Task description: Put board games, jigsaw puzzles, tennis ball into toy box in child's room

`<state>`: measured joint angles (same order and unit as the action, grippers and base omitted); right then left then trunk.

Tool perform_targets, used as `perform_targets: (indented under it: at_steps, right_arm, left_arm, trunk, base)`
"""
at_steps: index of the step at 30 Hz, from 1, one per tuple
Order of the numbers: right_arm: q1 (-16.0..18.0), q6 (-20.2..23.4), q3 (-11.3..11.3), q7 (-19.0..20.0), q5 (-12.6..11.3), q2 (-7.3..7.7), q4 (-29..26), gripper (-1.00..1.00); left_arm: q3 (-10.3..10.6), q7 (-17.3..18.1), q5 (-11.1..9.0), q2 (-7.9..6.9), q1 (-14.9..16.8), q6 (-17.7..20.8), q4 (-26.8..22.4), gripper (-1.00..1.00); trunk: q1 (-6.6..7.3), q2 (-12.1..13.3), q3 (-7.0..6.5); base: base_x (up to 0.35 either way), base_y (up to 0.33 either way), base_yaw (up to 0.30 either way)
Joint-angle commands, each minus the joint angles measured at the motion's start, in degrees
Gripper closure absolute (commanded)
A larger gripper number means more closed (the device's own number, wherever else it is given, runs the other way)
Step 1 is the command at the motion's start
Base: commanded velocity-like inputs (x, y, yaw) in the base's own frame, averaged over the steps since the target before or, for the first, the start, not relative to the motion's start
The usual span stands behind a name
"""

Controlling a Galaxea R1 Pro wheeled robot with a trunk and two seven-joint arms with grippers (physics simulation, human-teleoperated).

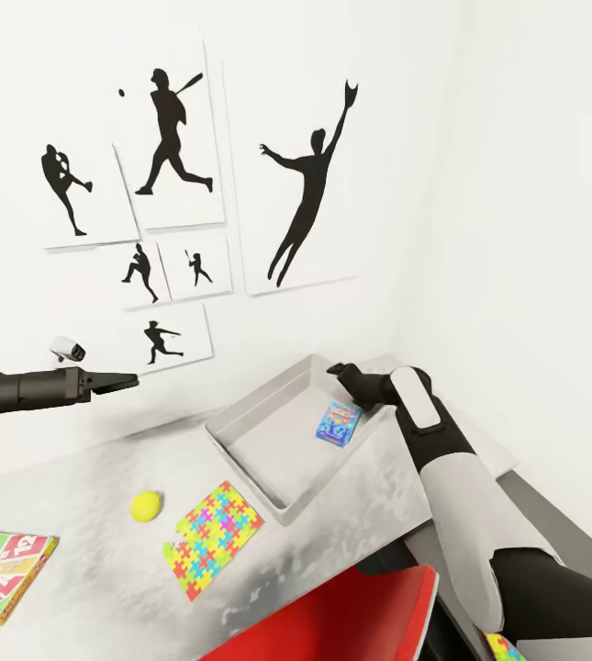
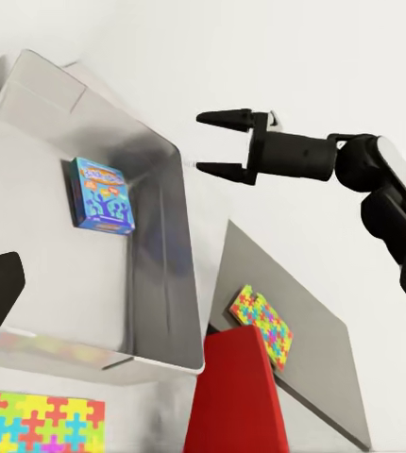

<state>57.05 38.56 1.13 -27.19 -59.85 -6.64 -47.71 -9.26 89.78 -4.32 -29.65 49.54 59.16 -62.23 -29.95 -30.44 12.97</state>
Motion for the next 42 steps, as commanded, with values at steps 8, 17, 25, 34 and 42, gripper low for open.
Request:
perform_targets:
  at_steps: [8,17,25,34,42]
  right_arm:
    - [-0.42,3.67,0.11,-0.55,-0.60,0.01,-4.95,-1.00]
    - [-2.03,8.73,0.24,-0.35,-0.71,0.06,-10.97,-1.00]
    - [-4.50,15.31,0.32,-0.17,-4.50,0.11,-18.48,-1.00]
    - [-7.70,20.75,0.14,-0.15,-10.82,0.41,-30.05,-1.00]
    - [-15.34,21.44,-1.24,-0.10,-12.92,0.81,-37.33,-1.00]
  left_arm:
    - [-0.05,0.23,0.01,-0.06,0.01,0.62,0.00,-1.00]
    - [-0.14,0.23,0.01,-0.17,-0.05,0.61,0.00,-1.00]
    - [-0.22,0.23,0.01,-0.32,-0.06,0.61,0.02,-1.00]
    - [-0.24,0.23,-0.05,-0.36,-0.11,0.61,0.05,-1.00]
    - [-0.24,0.23,0.00,-0.40,-0.14,0.61,0.08,-1.00]
  trunk:
    - [-0.01,-0.10,-0.55]
    - [-0.01,-0.10,-1.32]
    - [-0.01,-0.10,-2.01]
    - [-0.01,-0.10,-2.67]
    - [-0.01,-0.10,-3.08]
  base:
    - [-0.137,0.046,-0.107]
    - [-0.206,0.106,-0.097]
    - [-0.076,0.043,-0.094]
    - [-0.086,0.089,-0.112]
    - [-0.070,0.068,-0.079]
